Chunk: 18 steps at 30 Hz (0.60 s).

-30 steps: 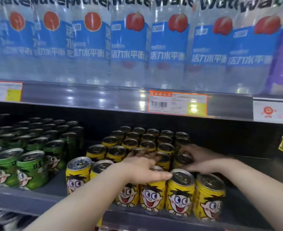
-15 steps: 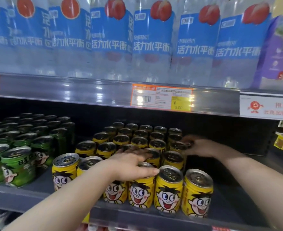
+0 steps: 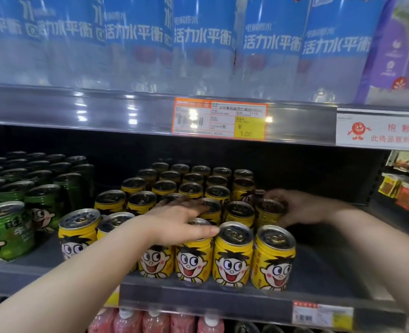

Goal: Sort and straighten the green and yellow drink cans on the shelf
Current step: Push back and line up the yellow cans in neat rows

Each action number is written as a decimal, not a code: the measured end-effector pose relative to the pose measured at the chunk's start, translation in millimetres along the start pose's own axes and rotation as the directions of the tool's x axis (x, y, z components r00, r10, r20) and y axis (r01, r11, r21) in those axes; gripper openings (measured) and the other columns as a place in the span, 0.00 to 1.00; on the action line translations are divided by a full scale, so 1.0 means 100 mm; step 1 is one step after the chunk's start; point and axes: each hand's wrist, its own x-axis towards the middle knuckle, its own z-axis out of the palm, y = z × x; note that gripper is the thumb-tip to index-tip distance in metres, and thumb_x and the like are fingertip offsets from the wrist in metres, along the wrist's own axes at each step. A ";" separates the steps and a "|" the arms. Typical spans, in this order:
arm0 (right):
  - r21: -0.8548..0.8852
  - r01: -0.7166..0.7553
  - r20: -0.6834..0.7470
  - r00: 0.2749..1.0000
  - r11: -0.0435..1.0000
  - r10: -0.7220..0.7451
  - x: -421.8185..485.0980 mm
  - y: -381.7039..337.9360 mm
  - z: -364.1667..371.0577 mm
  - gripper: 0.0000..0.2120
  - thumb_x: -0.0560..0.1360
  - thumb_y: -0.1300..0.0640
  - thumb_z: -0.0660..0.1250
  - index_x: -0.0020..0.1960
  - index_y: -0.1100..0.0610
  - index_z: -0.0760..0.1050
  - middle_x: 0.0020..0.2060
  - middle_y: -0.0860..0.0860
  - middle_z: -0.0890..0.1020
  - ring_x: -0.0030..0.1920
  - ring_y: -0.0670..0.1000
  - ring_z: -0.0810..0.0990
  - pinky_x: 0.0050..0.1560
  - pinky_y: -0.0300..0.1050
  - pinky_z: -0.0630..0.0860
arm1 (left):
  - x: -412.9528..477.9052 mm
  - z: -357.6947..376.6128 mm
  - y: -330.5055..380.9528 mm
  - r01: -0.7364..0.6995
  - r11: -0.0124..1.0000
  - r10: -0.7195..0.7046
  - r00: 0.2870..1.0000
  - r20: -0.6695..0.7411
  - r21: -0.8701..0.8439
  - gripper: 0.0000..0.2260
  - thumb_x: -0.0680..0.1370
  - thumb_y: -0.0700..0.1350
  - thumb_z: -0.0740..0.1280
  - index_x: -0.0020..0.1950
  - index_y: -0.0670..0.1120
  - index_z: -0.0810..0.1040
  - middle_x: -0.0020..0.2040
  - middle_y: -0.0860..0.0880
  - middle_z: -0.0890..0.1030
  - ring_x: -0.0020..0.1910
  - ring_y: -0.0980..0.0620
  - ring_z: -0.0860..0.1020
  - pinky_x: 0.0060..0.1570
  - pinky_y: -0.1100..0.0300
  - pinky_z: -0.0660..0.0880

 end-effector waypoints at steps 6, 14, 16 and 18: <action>0.001 0.027 0.065 0.997 1.000 -0.027 -0.20 0.01 0.01 0.36 0.54 0.44 0.76 0.60 0.38 0.65 0.63 0.42 0.71 0.65 0.45 0.70 0.67 0.44 0.68 | -0.01 0.00 0.00 -0.014 1.000 0.014 1.000 -0.004 0.005 0.33 0.72 0.71 0.50 0.74 0.62 0.51 0.77 0.59 0.49 0.76 0.53 0.46 0.74 0.47 0.47; 0.057 0.053 0.040 0.998 0.997 -0.056 -0.23 0.04 0.05 0.33 0.58 0.46 0.74 0.60 0.39 0.64 0.63 0.43 0.70 0.67 0.46 0.68 0.68 0.45 0.67 | 0.00 0.00 0.00 -0.021 1.000 0.021 1.000 -0.010 -0.015 0.36 0.68 0.73 0.49 0.74 0.62 0.53 0.77 0.59 0.51 0.76 0.53 0.49 0.74 0.47 0.50; 0.053 0.046 0.051 0.998 0.998 -0.049 -0.23 0.05 0.04 0.33 0.59 0.46 0.73 0.60 0.38 0.64 0.63 0.42 0.70 0.67 0.46 0.68 0.68 0.45 0.66 | 0.00 0.00 -0.01 -0.018 0.999 0.018 1.000 -0.016 -0.032 0.39 0.64 0.74 0.47 0.74 0.63 0.53 0.77 0.59 0.51 0.76 0.53 0.50 0.74 0.47 0.51; 0.046 0.029 0.078 0.996 0.999 -0.032 -0.24 0.05 0.01 0.35 0.60 0.47 0.73 0.64 0.38 0.63 0.65 0.43 0.69 0.66 0.46 0.68 0.67 0.44 0.68 | 0.00 0.00 -0.02 -0.011 0.999 0.010 1.000 -0.019 -0.039 0.40 0.63 0.75 0.47 0.74 0.63 0.54 0.77 0.59 0.51 0.76 0.53 0.51 0.74 0.47 0.52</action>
